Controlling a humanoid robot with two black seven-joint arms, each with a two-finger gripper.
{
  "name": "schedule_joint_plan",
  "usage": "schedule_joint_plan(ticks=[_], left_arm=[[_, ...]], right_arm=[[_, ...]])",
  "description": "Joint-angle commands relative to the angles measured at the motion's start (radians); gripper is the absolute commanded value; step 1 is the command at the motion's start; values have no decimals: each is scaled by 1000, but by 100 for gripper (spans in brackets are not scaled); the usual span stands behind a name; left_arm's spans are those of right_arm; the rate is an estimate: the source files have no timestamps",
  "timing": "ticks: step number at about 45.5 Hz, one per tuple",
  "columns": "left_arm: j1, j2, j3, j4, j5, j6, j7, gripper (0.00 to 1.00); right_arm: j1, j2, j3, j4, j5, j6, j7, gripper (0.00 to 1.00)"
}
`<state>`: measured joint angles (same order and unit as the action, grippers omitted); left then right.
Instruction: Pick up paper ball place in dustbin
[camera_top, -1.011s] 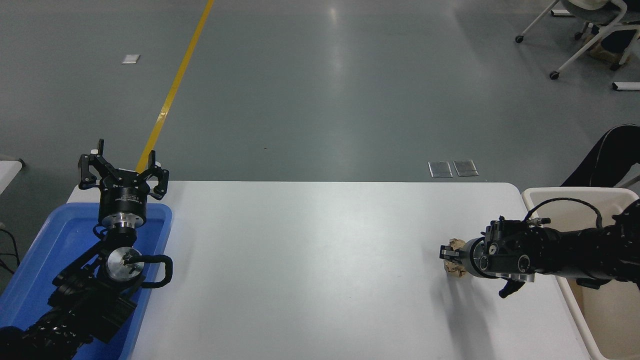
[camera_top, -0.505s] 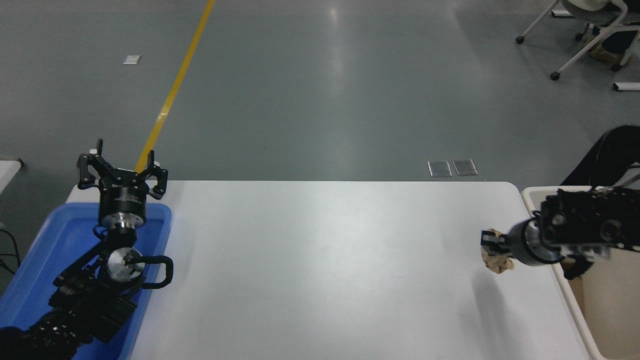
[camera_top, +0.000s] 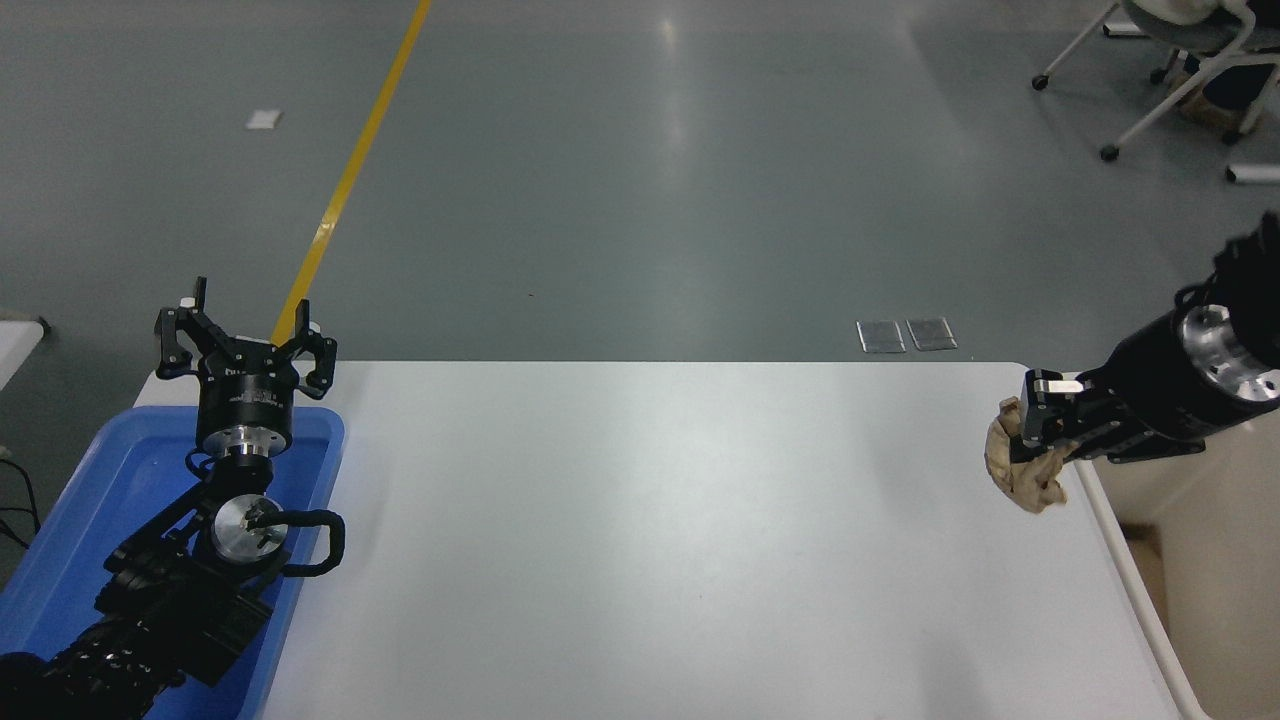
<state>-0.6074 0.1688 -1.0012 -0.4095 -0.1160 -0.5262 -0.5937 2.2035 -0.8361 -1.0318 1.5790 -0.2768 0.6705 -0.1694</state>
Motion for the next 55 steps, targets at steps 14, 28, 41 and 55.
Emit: schedule_joint_plan(ticks=[14, 28, 41, 55], left_arm=[[0, 0, 0, 0, -1, 0, 0, 99], [0, 0, 0, 0, -1, 0, 0, 99], [0, 1, 0, 0, -1, 0, 0, 99], [0, 2, 0, 2, -1, 0, -2, 99]], right_arm=[[252, -104, -7, 13, 18, 115, 2, 0], [49, -106, 41, -120, -28, 115, -5, 0], [-361, -98, 260, -532, -31, 115, -4, 0], [-763, 29, 478, -941, -30, 115, -4, 0]])
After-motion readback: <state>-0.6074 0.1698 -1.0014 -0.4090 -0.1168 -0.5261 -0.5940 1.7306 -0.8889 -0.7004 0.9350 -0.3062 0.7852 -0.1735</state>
